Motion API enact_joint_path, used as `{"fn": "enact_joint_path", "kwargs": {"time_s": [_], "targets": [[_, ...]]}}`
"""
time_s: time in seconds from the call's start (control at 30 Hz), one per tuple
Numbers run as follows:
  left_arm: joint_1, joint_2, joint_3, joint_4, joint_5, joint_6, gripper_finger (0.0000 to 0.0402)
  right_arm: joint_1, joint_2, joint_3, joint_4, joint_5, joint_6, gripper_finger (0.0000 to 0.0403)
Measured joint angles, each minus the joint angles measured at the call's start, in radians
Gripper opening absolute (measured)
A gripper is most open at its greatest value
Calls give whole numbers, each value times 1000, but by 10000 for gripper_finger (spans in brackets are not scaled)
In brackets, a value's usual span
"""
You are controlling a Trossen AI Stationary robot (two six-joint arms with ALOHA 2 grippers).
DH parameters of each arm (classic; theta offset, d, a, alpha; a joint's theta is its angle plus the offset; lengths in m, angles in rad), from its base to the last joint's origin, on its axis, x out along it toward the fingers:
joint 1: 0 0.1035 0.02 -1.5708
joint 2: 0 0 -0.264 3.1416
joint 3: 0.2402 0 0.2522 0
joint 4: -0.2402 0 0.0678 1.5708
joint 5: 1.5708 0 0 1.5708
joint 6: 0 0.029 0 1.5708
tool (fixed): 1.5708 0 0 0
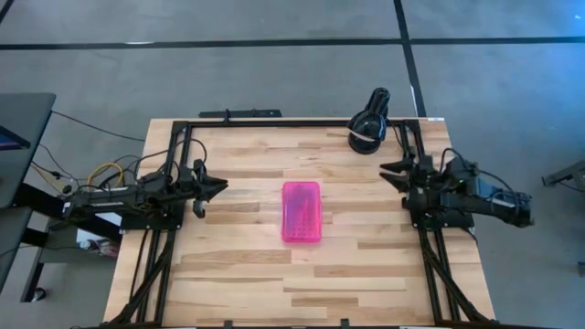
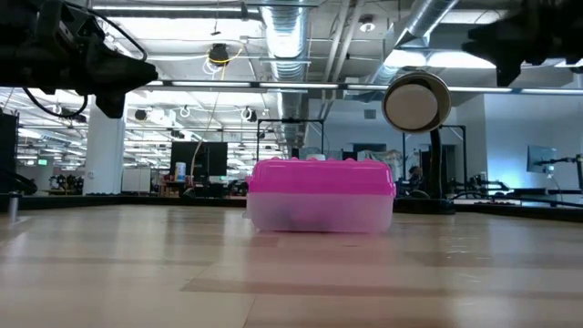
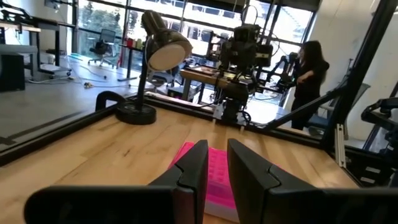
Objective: Pick & place school supplies into a supply box
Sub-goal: Return to Home Position
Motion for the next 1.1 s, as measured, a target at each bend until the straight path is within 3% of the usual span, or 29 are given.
{"fn": "enact_joint_path", "kwargs": {"time_s": [0.17, 0.57, 1.1], "targets": [[0, 0, 0, 0, 0, -7, 54, 68, 0, -55, 64, 17, -23, 121], [0, 0, 0, -1, -2, 32, 54, 213, 0, -191, 122, 187, 14, 121], [0, 0, 0, -41, 58, 157, 54, 176, 2, -243, 193, 211, 61, 121]]}}
